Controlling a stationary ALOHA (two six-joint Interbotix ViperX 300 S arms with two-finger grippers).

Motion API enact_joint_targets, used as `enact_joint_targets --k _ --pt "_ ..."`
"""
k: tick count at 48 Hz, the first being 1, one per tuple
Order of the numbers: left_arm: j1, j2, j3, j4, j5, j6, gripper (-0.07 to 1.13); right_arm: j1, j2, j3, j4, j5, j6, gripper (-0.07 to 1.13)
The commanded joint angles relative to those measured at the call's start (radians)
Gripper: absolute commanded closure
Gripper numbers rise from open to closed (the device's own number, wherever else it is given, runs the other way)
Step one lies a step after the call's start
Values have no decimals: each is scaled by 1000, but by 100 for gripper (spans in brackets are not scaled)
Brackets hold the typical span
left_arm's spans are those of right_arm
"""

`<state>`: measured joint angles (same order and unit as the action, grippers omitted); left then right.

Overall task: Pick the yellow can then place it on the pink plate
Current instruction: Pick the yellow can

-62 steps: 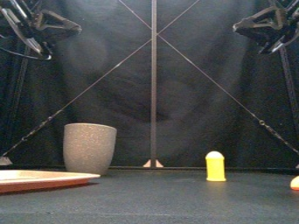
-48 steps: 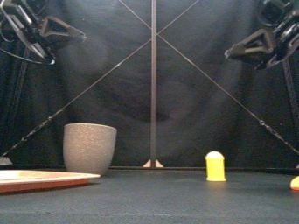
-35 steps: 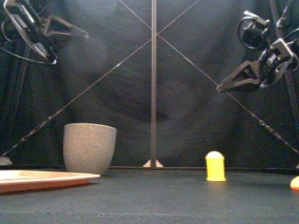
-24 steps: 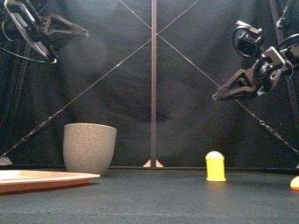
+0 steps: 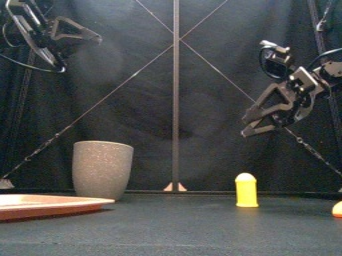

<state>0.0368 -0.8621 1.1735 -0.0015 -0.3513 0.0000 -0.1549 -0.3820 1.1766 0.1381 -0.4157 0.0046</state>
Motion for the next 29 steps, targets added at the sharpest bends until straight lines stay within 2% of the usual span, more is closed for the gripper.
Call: enact_joint_targets --k 1,16,29 --pt "8 3 -9 0 -20 2 106 21 71 -41 -20 9 0 1" --pt "9 3 6 -6 -32 -5 106 66 291 -152 -14 38 0 1" --pt "9 3 18 -18 -32 -3 106 67 347 -167 -3 78 0 1"
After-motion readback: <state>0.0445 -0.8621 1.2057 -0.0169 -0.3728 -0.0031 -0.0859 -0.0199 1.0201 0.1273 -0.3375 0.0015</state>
